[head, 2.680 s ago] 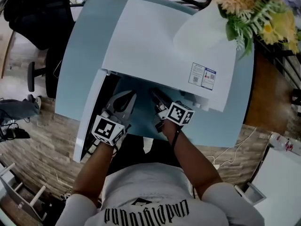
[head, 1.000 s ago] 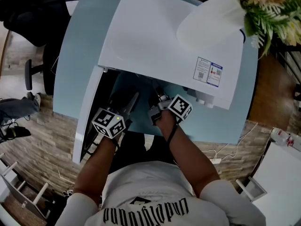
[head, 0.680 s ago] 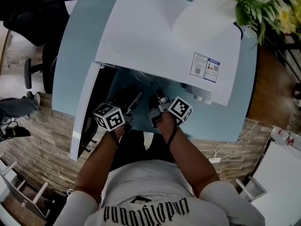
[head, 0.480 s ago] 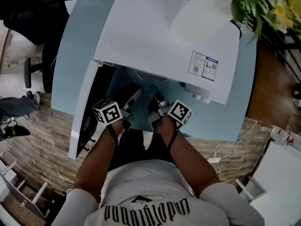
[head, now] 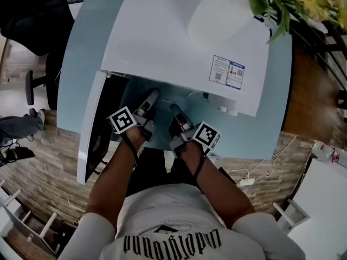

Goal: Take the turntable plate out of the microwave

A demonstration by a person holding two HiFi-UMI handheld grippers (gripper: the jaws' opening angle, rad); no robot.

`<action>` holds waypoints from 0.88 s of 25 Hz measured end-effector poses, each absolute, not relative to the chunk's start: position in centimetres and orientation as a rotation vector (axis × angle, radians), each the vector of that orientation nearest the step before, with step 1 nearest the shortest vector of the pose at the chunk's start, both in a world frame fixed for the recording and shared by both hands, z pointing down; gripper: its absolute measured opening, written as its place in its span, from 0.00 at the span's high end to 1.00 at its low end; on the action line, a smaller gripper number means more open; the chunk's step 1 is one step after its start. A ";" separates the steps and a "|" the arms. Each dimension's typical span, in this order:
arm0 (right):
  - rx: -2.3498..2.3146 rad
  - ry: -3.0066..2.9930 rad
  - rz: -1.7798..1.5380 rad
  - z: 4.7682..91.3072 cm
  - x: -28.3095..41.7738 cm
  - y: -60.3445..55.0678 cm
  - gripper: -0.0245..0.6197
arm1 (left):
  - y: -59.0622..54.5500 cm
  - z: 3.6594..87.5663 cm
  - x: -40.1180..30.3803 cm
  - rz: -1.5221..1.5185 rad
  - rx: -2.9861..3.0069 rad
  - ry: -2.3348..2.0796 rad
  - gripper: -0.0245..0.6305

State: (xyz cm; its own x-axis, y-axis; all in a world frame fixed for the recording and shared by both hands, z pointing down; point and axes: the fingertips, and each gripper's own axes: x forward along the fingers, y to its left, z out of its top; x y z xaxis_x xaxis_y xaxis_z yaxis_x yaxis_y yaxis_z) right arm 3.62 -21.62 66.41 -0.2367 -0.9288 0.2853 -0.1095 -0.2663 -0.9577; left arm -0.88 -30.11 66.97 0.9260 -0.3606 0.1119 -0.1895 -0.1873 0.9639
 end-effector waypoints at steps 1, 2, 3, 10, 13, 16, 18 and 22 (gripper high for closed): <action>-1.345 1.311 -1.576 66.3 3.6 -21.5 0.91 | -30.4 67.0 -0.8 -0.179 1.758 -0.416 0.57; -1.344 1.316 -1.576 66.2 3.6 -21.3 0.91 | -30.7 67.0 -0.7 -0.193 1.747 -0.419 0.57; -1.347 1.322 -1.577 66.2 3.6 -21.1 0.91 | -31.0 67.0 -0.6 -0.206 1.736 -0.422 0.57; -1.362 1.396 -1.567 65.4 3.7 -20.2 0.91 | -31.8 67.6 -0.2 -0.258 1.672 -0.456 0.63; -1.327 1.380 -1.574 65.1 3.4 -20.1 0.91 | -31.4 68.4 -0.6 -0.254 1.625 -0.485 0.79; -1.326 1.392 -1.594 65.3 3.2 -19.7 0.91 | -30.9 68.4 -1.0 -0.284 1.625 -0.478 0.80; -1.318 1.401 -1.600 65.3 3.1 -19.5 0.91 | -30.8 68.1 -1.1 -0.313 1.627 -0.474 0.81; -1.297 1.438 -1.595 65.0 3.1 -19.1 0.90 | -30.4 67.7 -1.4 -0.365 1.611 -0.477 0.82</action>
State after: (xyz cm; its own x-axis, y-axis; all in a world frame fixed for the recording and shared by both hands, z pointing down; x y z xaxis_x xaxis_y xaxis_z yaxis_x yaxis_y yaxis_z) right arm 3.12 -19.13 65.04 -0.3238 -0.9112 0.2548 -0.1593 -0.2129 -0.9640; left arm -1.36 -30.38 67.68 0.8598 -0.5085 0.0465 -0.0889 -0.0593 0.9943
